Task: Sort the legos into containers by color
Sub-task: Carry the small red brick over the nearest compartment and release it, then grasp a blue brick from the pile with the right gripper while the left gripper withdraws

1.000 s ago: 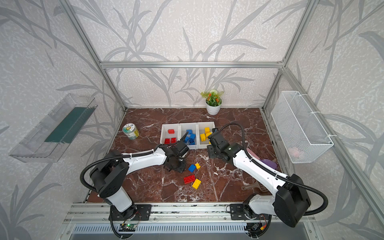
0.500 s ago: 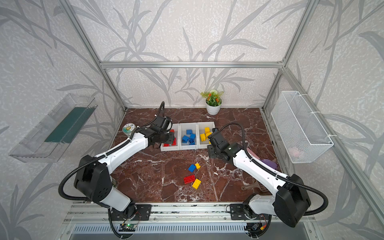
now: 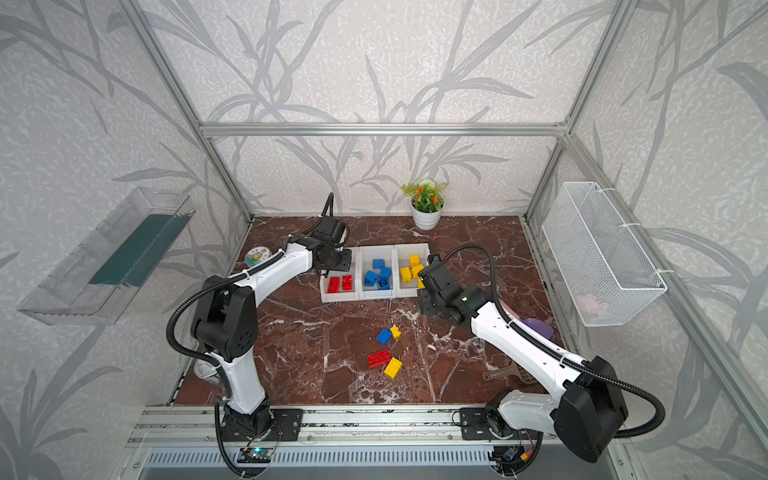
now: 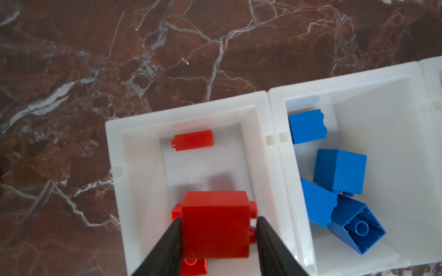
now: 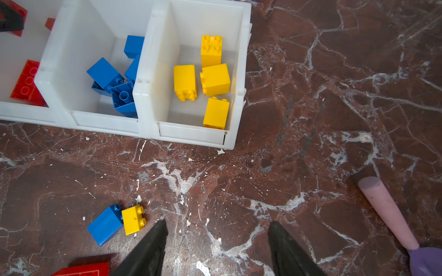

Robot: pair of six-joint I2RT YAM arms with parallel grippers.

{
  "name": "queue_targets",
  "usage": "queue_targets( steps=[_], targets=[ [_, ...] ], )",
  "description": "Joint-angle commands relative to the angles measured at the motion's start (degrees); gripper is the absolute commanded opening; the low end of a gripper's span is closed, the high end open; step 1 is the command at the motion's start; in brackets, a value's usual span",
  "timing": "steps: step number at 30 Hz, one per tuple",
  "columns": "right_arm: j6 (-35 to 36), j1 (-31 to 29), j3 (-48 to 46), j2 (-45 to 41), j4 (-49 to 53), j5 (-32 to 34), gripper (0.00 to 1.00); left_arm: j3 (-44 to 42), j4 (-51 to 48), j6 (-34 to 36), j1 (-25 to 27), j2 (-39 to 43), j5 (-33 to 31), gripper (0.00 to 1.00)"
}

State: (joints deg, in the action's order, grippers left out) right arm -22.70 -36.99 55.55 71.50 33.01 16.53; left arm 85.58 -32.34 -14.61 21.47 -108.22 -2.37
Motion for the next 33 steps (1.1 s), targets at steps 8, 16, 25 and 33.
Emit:
queue_targets(
  steps=[8,16,25,33],
  targets=[
    [0.27,0.59,1.4,0.54,0.99,1.11,0.68,0.72,-1.69,-0.41,-1.1,1.03,-0.09,0.62],
    [0.91,0.49,2.18,2.43,0.77,-1.02,0.68,-5.47,0.73,-2.41,-1.86,6.59,-0.57,0.63],
    [0.76,-3.24,4.2,9.33,2.1,-6.53,0.67,-13.7,2.17,-4.24,-3.84,15.7,-1.79,0.63],
    [8.55,-10.09,8.94,18.02,0.79,-13.59,0.67,-19.49,3.36,-5.51,-4.92,21.08,-2.56,0.64]
  ],
)
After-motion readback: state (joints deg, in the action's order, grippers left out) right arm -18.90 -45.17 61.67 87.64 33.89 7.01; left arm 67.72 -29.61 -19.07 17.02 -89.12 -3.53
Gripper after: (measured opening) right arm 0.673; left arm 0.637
